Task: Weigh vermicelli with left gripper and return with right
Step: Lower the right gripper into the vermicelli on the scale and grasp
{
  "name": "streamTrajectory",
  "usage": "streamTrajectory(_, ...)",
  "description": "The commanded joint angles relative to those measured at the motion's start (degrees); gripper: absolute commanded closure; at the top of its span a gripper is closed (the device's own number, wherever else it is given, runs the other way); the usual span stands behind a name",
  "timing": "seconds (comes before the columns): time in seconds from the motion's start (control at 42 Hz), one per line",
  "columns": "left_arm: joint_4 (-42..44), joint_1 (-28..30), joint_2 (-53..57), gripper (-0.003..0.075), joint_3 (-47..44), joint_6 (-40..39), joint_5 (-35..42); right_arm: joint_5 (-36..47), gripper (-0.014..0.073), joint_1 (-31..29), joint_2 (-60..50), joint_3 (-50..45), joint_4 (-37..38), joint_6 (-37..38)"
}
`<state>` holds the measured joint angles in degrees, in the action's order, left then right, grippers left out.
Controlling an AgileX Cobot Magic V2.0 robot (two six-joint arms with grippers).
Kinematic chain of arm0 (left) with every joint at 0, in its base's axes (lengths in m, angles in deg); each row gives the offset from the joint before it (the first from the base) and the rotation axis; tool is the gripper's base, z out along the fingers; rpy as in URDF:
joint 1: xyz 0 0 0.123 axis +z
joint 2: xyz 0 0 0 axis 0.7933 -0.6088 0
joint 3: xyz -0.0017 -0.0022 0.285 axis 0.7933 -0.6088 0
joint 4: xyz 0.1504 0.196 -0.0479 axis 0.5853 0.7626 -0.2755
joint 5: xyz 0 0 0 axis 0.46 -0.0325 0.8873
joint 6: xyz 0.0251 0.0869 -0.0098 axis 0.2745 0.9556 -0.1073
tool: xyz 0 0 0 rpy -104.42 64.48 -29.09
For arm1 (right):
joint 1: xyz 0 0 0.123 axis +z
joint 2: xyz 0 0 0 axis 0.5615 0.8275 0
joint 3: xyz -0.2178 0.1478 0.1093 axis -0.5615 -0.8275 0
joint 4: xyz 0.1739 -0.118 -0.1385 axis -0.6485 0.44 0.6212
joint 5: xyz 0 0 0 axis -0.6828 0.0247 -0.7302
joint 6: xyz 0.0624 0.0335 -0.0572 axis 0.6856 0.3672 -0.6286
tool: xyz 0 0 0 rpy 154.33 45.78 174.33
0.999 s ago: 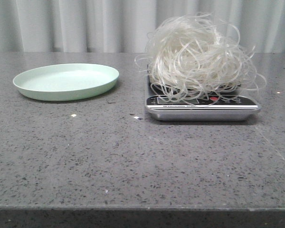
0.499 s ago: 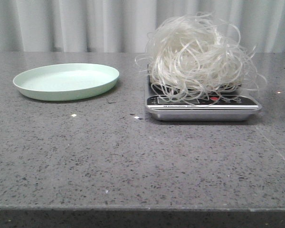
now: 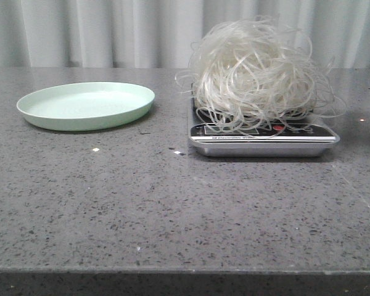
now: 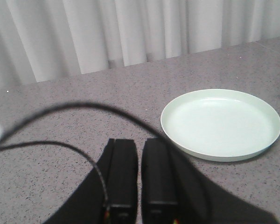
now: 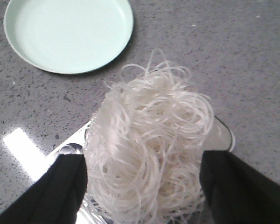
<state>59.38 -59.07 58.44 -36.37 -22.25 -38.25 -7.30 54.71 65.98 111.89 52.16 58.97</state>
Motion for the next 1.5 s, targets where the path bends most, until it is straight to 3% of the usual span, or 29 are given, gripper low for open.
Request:
streamTrajectory(0.0,-0.68,0.04,-0.34,0.0575,1.55,-0.62,4.94,0.94,-0.0010,-0.03,1.09,2.46,-2.72,-3.82)
streamTrajectory(0.785,-0.68,0.04,-0.34,0.0575,1.55,-0.62,4.94,-1.82,0.0002,-0.13,17.34,2.46,-2.61,-4.06)
streamTrajectory(0.928,-0.68,0.04,-0.34,0.0575,1.55,-0.62,4.94,-2.30,0.0156,-0.13,17.34,2.46,-2.61,-4.06)
streamTrajectory(1.094,-0.68,0.04,-0.34,0.0575,1.55,-0.62,4.94,-4.53,0.0459,-0.13,17.34,3.59,-2.61,-4.06)
streamTrajectory(1.475,-0.68,0.04,-0.34,0.0575,1.55,-0.62,4.94,-11.68,0.0442,-0.13,17.34,17.25,-2.61,-4.02)
